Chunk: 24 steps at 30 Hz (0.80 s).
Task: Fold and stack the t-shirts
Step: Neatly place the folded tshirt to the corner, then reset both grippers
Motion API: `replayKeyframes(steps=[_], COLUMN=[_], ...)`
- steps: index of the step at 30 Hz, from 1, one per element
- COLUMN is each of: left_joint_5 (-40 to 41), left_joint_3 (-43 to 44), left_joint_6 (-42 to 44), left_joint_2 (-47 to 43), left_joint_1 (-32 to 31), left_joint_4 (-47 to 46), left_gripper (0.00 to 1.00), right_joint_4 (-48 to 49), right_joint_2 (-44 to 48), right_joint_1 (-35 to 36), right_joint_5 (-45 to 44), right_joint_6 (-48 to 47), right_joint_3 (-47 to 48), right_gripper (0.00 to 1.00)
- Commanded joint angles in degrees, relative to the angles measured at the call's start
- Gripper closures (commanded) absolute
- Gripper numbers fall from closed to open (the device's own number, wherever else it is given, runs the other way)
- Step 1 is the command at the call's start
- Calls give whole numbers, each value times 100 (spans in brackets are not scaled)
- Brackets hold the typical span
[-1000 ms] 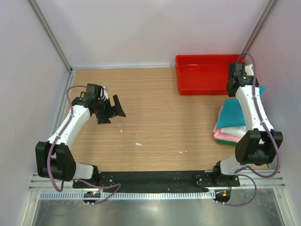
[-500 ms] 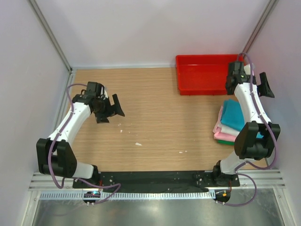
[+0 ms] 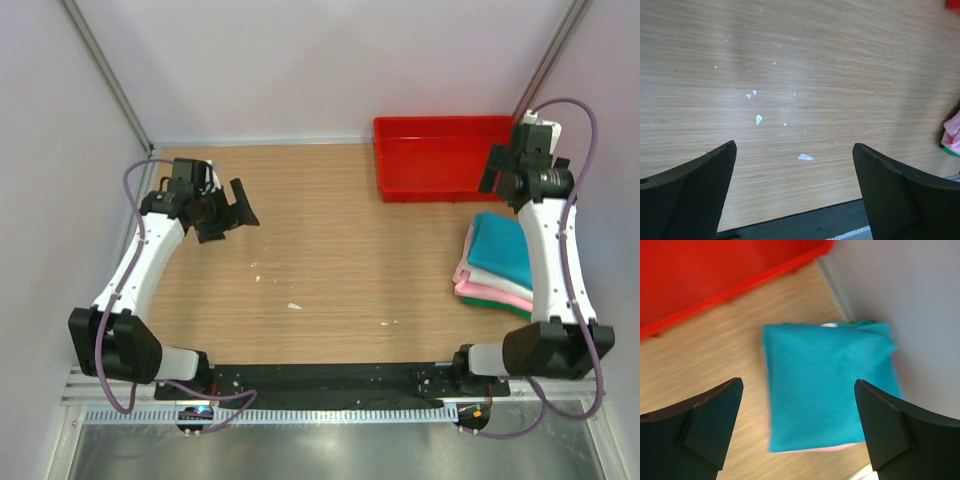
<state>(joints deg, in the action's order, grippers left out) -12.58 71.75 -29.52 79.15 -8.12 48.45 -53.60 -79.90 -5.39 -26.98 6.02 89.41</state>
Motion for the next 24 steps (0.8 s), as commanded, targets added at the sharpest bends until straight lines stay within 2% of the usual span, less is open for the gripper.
replayKeyframes(steps=[1, 2, 5, 9, 12, 18, 24], left_joint_5=[377, 492, 755, 1213, 1591, 1847, 2048], left_joint_3=[445, 489, 604, 657, 192, -1169, -1707], left_joint_6=[-19, -54, -19, 341, 535, -114, -634], left_joint_2=[-610, -699, -1138, -1876, -2702, -4379, -5146], left_joint_1=[91, 91, 91, 100, 91, 100, 91], left_joint_4=[-396, -528, -722, -468, -380, -424, 68], left_gripper=[0, 0, 0, 0, 0, 0, 0], right_joint_4=[1166, 1586, 2063, 2495, 2478, 1995, 1766], right_joint_2=[1069, 1238, 1784, 2355, 2846, 3612, 4341], right_joint_1=[-6, -6, -6, -6, -6, -6, -6], right_joint_5=[1730, 1827, 2398, 2970, 3050, 2927, 2988], right_joint_6=[803, 882, 988, 1348, 1560, 1779, 2262], right_joint_3=[-658, -818, -1309, -1794, -2312, -3279, -4106], right_gripper=[1, 0, 0, 0, 0, 0, 0])
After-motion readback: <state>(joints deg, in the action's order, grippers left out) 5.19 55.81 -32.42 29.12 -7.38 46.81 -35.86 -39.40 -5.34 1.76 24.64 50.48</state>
